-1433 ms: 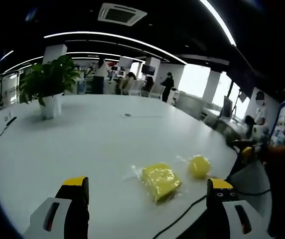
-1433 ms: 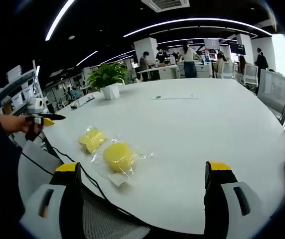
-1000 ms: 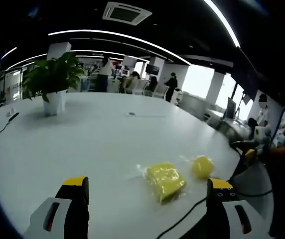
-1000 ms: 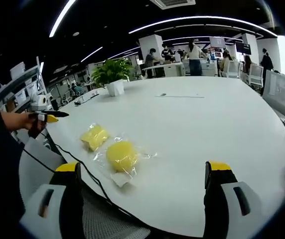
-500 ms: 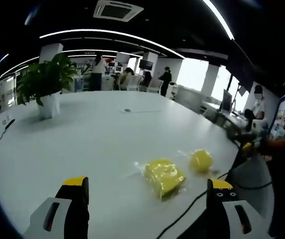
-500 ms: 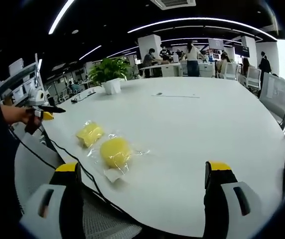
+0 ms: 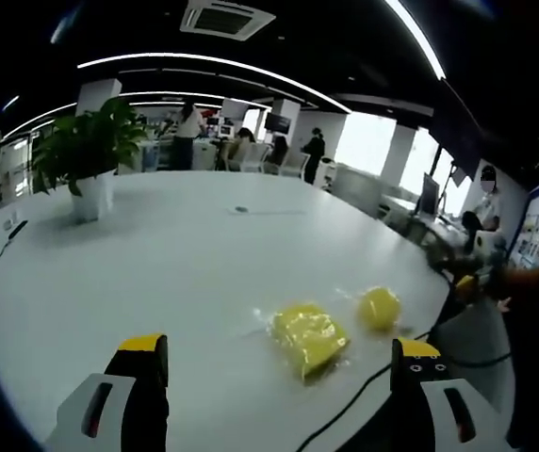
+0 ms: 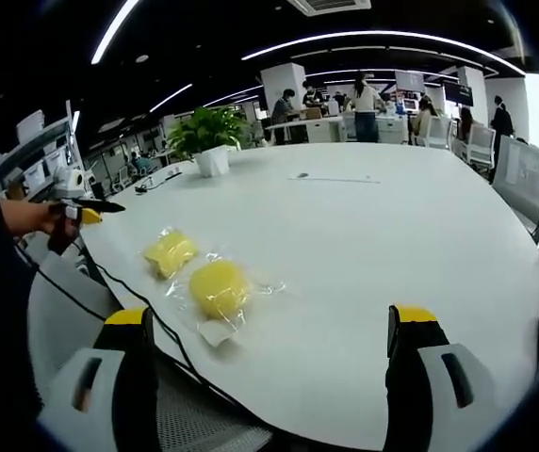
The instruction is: Compare the silicone blocks by pressing each to a similar depth, holding the contact briefly, and releasing to observe deformation and rebound differences across the visible hardness samples.
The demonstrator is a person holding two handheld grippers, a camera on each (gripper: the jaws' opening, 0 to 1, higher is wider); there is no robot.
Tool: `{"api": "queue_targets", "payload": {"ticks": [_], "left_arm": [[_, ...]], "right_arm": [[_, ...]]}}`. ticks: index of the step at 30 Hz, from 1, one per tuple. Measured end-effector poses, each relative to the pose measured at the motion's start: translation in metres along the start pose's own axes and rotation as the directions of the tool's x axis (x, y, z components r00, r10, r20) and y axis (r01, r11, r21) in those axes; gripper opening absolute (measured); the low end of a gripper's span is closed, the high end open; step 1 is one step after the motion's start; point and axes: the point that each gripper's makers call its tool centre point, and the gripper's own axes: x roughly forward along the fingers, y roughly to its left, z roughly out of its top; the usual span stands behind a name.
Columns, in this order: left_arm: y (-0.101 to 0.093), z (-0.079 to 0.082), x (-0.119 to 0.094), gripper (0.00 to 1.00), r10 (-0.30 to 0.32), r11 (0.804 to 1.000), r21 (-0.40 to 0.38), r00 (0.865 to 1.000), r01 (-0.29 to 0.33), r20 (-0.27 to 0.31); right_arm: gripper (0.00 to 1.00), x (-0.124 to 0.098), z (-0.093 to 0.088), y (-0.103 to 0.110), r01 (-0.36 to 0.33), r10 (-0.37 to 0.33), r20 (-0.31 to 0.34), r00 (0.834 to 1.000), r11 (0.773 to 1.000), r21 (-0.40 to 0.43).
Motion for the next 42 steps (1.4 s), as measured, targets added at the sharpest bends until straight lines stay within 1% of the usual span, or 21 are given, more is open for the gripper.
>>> {"api": "queue_targets", "payload": {"ticks": [5, 10, 16, 18, 22, 27, 29, 31, 33, 35, 36, 40, 42], "left_arm": [[0.002, 0.001, 0.002, 1.00, 0.003, 1.000, -0.022, 1.000, -0.003, 0.000], [0.004, 0.001, 0.009, 1.00, 0.004, 0.999, -0.034, 1.000, -0.005, -0.022], [0.007, 0.002, 0.015, 1.00, 0.000, 0.997, -0.076, 1.000, -0.002, -0.025], [0.009, 0.001, 0.017, 1.00, 0.016, 0.996, -0.085, 0.999, -0.019, -0.039], [0.008, 0.002, 0.021, 1.00, 0.000, 0.994, -0.111, 0.999, -0.004, -0.036], [0.008, 0.006, 0.025, 1.00, -0.010, 0.993, -0.120, 0.999, 0.005, -0.037], [0.009, 0.007, 0.028, 1.00, -0.016, 0.991, -0.131, 0.999, 0.010, -0.048], [0.011, 0.005, 0.031, 1.00, -0.016, 0.987, -0.163, 0.997, 0.004, -0.069], [0.012, 0.001, 0.035, 1.00, -0.019, 0.976, -0.217, 0.995, -0.003, -0.101], [0.012, 0.003, 0.039, 1.00, -0.033, 0.968, -0.249, 0.995, 0.008, -0.099], [0.011, 0.001, 0.041, 1.00, -0.047, 0.964, -0.265, 0.993, 0.017, -0.107], [0.005, -0.001, 0.048, 1.00, -0.077, 0.962, -0.272, 0.986, 0.035, -0.145], [0.004, -0.005, 0.051, 1.00, -0.090, 0.961, -0.274, 0.981, 0.039, -0.175]], "right_arm": [[0.97, 0.001, 0.000, 0.001, -0.002, 0.002, -0.001, 1.000, 1.000, 0.002], [0.97, 0.002, 0.000, 0.000, 0.003, -0.003, -0.002, 1.000, 1.000, 0.002], [0.97, 0.003, 0.002, 0.000, 0.006, -0.006, -0.009, 1.000, 1.000, -0.008], [0.97, 0.003, 0.003, 0.000, 0.005, -0.005, -0.011, 1.000, 1.000, -0.010], [0.96, 0.003, 0.003, -0.004, 0.015, -0.015, -0.010, 1.000, 1.000, -0.013], [0.96, 0.003, 0.004, -0.003, 0.014, -0.014, -0.013, 1.000, 1.000, -0.016], [0.96, 0.003, 0.005, -0.001, 0.010, -0.010, -0.013, 1.000, 1.000, -0.020], [0.96, 0.004, 0.005, 0.000, 0.007, -0.007, -0.014, 1.000, 1.000, -0.019], [0.96, 0.005, 0.005, -0.001, 0.005, -0.006, -0.014, 1.000, 1.000, -0.016], [0.96, 0.005, 0.005, 0.000, 0.003, -0.003, -0.015, 1.000, 1.000, -0.015], [0.96, 0.005, 0.004, 0.000, 0.003, -0.003, -0.015, 1.000, 1.000, -0.015], [0.96, 0.006, 0.003, 0.000, 0.000, 0.000, -0.014, 1.000, 1.000, -0.011], [0.96, 0.006, 0.002, 0.001, -0.002, 0.001, -0.017, 1.000, 1.000, -0.012]]}}
